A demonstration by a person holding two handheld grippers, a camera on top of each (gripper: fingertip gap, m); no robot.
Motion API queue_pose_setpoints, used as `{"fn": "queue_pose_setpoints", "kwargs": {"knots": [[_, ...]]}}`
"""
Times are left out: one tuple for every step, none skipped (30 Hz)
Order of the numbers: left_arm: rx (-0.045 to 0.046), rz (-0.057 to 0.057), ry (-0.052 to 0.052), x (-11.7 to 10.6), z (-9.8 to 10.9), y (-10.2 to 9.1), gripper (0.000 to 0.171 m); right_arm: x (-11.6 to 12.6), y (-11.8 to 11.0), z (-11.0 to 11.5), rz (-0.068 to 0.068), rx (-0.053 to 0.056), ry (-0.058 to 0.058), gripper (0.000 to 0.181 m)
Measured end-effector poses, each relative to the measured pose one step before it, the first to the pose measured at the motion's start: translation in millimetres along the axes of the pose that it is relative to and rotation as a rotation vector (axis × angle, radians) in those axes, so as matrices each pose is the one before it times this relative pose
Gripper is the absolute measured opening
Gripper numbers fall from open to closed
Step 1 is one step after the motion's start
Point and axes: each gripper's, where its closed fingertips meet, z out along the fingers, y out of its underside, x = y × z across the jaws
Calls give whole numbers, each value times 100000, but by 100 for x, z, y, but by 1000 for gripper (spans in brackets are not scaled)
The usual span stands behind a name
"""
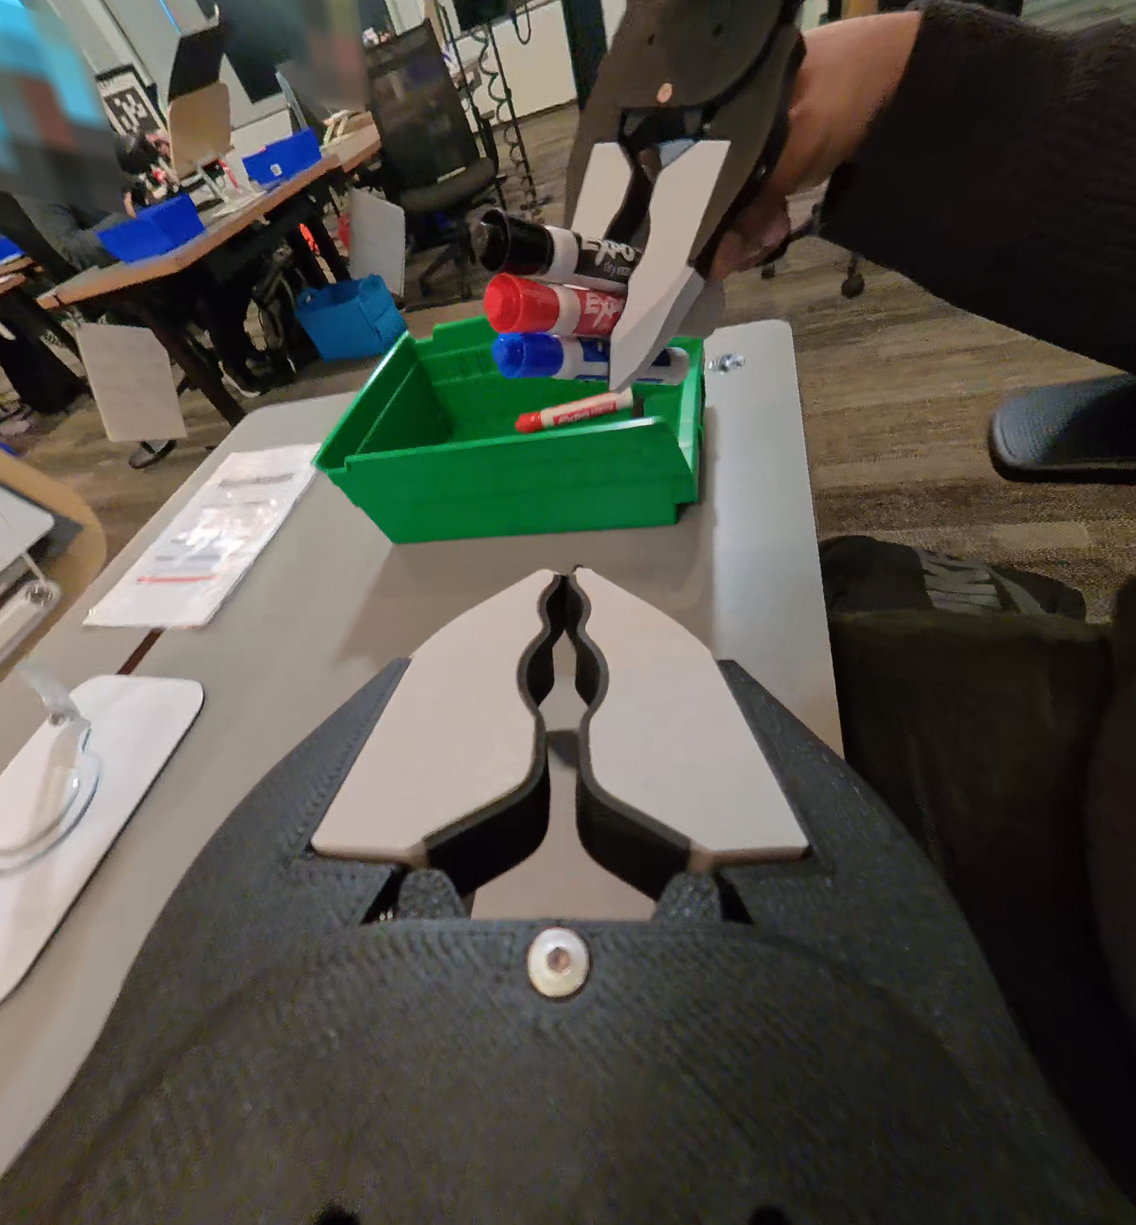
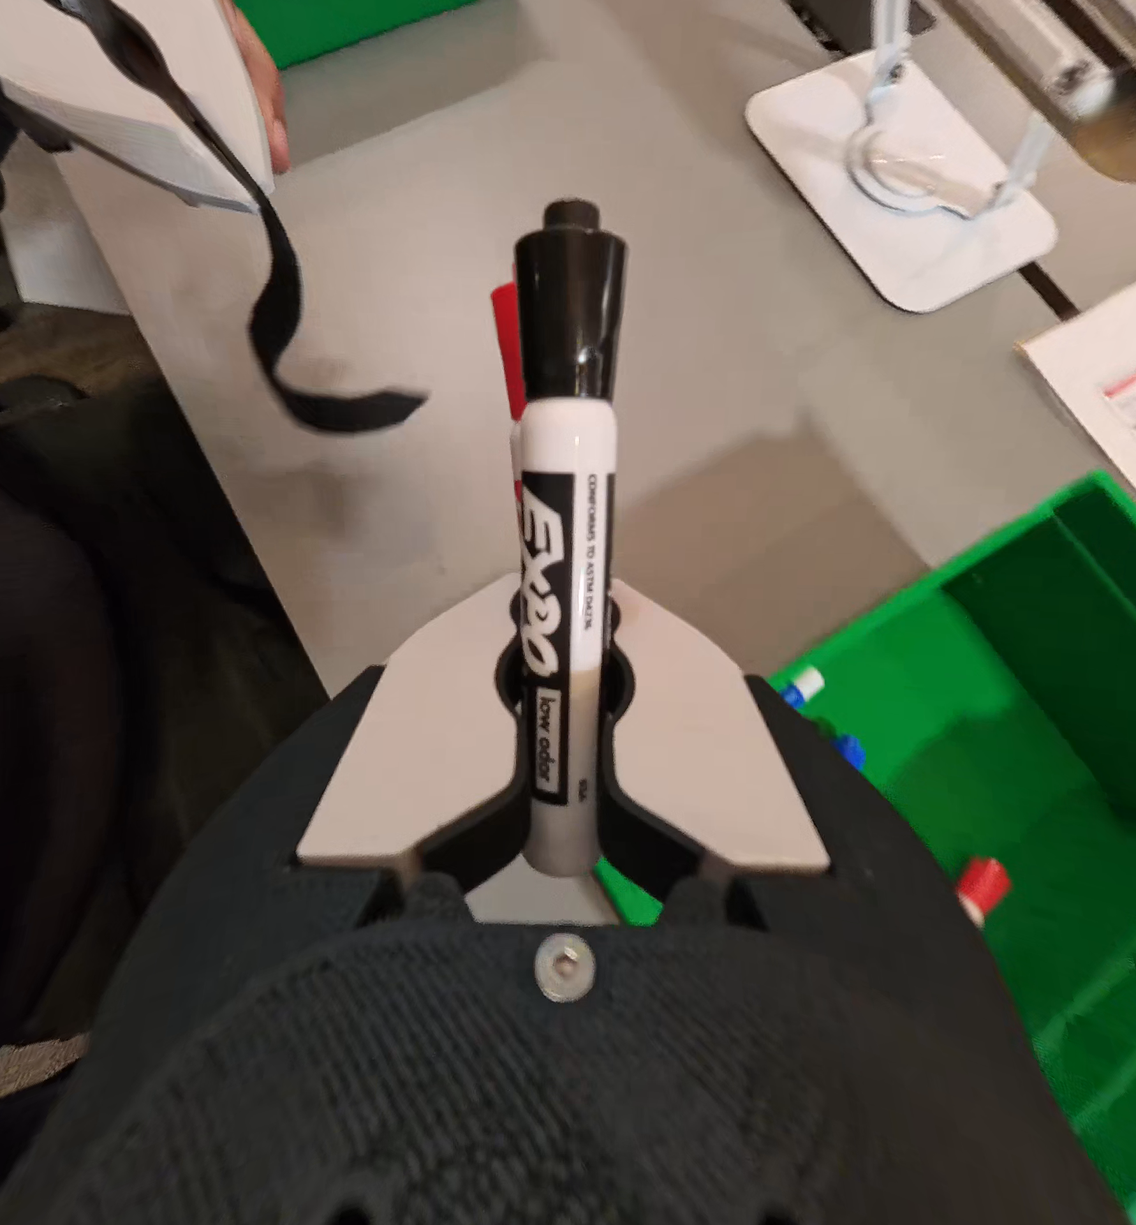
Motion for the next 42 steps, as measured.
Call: {"fn": "queue_pose_setpoints", "kwargs": {"knots": [[1411,870,719,-67,1015,-894,1,428,531,-1011,1790,537,2831,19],[1838,504,1090,-83,1155,-1033,0,511,550,-1052,1922,565,2984,19],[2322,604,785,-228,1310,-1183,0,603,577,-1081,2106,493,3209,19],[1970,726,353,-416,1483,-1181,0,698,592,-1095,2297,461,3362,19],[1189,142,139,-565,1634,-1150,0,743,583,-1076,2419,528,3153,19],[1656,-281,-186,-608,1708,-1277,0,749,575,-1033,2369,556,2933,19],[2283,-171,536,-463,1739,-1407,0,799,580,-960,2244,376,3039,19],[2452,33,-188,-501,1767,-1414,0,805,597,-855,2171,89,2847,19],[2789,955,-1347,-575,1785,-1307,0,766,572,-726,1910,-53,2504,19],[2768,1811,-1923,-539,1775,-1089,0,642,516,-566,1735,51,1696,19],[1323,1805,-2399,-491,1764,-626,0,504,451,-406,1417,202,935,19],[-473,1275,-2837,-463,1714,-104,0,465,420,-279,907,58,902,19],[-965,537,-2287,-284,1603,244,0,445,410,-176,262,-269,1157,19],[-1513,-157,-2150,-186,1429,582,0,332,349,-101,-59,-415,818,18],[-1651,-1174,-2088,-81,1179,830,0,203,203,-37,202,-22,164,18],[-1893,-2040,-742,177,900,1007,0,50,75,22,269,440,-613,19],[-2118,-2350,237,324,671,1074,0,-1,14,82,94,509,-839,19],[-2664,-2445,315,304,495,1124,0,31,49,143,-31,20,-502,19],[-2355,-2257,-577,118,339,1019,0,86,101,201,-37,-456,-199,19],[-1507,-1927,-1120,-10,176,814,0,99,103,218,42,-483,-187,19],[-791,-1852,-726,4,20,609,0,53,71,235,178,-246,-465,19],[-842,-1921,-2092,-259,-159,484,0,18,47,247,293,-66,-685,19],[-226,-1293,-526,-91,-265,315,15,13,43,235,235,-103,-600,19],[-437,-1848,214,-30,-372,260,41,20,38,220,20,-294,-330,19],[-1172,-2290,-491,-154,-502,298,56,9,34,204,-101,-479,-218,19],[-444,-2090,628,-11,-689,202,64,-9,-19,193,-218,-404,-163,18],[760,-2297,976,40,-847,69,72,-38,-97,184,-233,-147,-283,19],[1240,-2263,730,24,-1013,48,76,-73,-153,184,-263,64,-448,19],[1394,-1794,550,-40,-1082,37,77,-138,-186,197,-369,115,-597,19],[1219,-2209,-13,-143,-1185,71,77,-186,-214,233,-394,253,-908,18],[1389,-2893,689,-36,-1309,121,77,-367,-353,248,-35,1094,-2008,18],[1243,-2984,1994,126,-1427,298,77,-579,-569,229,313,2476,-3446,18],[931,-3156,1468,50,-1540,484,76,-581,-658,241,106,2806,-3215,19],[791,-3036,-50,-192,-1626,680,75,-524,-560,276,-240,1735,-2348,19],[1146,-2546,-529,-339,-1683,780,74,-506,-471,329,-817,614,-1551,18],[915,-2233,-787,-472,-1675,922,71,-531,-425,370,-1254,-111,-1229,19],[842,-1663,-1436,-687,-1586,1007,69,-543,-444,414,-1500,-302,-1021,18],[1193,-794,-2059,-895,-1368,931,64,-580,-501,454,-1497,-176,-1322,19],[-170,-457,-1562,-893,-1089,903,62,-603,-594,483,-1411,214,-1639,18],[-1716,-1341,-1316,-844,-930,814,62,-621,-649,514,-1280,629,-1774,18],[-825,-2103,-1045,-699,-750,456,62,-647,-603,544,-1092,616,-2121,19],[859,-2249,-409,-452,-576,6,62,-582,-499,552,-1031,265,-1901,19]]}}
